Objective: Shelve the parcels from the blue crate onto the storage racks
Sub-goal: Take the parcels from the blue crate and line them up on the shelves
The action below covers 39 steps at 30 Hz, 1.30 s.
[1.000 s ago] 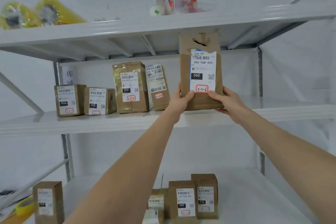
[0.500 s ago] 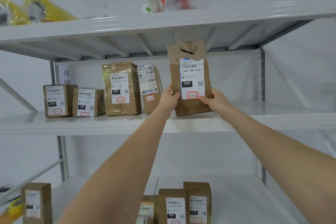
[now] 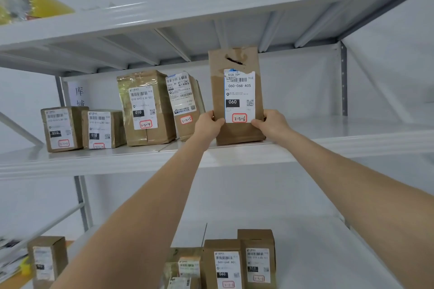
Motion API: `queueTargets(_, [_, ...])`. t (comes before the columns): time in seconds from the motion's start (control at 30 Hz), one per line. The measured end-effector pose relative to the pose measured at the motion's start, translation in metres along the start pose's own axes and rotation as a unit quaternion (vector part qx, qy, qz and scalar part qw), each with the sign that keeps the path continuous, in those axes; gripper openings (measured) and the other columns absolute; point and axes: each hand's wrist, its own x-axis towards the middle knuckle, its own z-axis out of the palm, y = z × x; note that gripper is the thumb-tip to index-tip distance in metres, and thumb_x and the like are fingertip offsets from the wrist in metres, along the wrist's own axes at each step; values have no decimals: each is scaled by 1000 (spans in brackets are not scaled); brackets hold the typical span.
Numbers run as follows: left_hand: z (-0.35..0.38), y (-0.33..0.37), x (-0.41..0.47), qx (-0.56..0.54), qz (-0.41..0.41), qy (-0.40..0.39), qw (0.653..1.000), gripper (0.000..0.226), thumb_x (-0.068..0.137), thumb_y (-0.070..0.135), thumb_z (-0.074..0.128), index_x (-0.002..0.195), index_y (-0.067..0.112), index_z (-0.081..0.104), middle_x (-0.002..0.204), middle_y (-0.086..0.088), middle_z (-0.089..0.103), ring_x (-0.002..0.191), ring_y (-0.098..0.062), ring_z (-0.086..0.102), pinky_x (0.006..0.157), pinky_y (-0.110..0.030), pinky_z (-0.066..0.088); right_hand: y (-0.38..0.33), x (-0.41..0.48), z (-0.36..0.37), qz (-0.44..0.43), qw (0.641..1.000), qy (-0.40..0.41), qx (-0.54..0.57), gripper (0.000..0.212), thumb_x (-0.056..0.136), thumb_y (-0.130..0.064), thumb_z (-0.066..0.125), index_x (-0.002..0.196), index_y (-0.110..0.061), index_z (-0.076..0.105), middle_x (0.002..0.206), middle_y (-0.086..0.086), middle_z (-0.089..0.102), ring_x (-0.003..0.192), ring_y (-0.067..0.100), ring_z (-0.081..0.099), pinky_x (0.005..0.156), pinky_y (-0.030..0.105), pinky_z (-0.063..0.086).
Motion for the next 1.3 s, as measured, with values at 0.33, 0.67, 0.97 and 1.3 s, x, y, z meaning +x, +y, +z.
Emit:
queueTargets(0.33, [-7,4,8,157,13,34,987,18,85,13,59,94,-3,61,96,-20,66,92,-36,65,82,-44,56,-7,7,8,32,997,34,-56,29,92,-23,60,115,-7,61,115,10,65,104,28,60,84,33,49])
queueTargets(0.67, [-1,0,20,172,-16,32,984,23,88,1,45,105,-8,58,107,-27,63,96,-40,64,81,-41,55,0,22,14,69,995,30,-58,28,89,-23,64,108,-2,63,108,14,66,99,31,62,82,34,50])
queueTargets(0.97, [6,-4,42,163,-28,13,986,30,86,-6,38,109,-9,57,111,-28,60,99,-41,62,76,-38,52,1,41,23,99,991,35,-81,21,91,-14,57,107,0,60,113,17,63,103,33,60,73,30,43])
queueTargets(1.3, [18,-10,72,179,-39,-1,983,34,87,-6,35,114,-10,56,111,-28,63,98,-40,65,79,-40,54,12,73,34,115,989,37,-83,10,91,-8,52,82,-8,50,114,16,62,92,31,58,71,29,42])
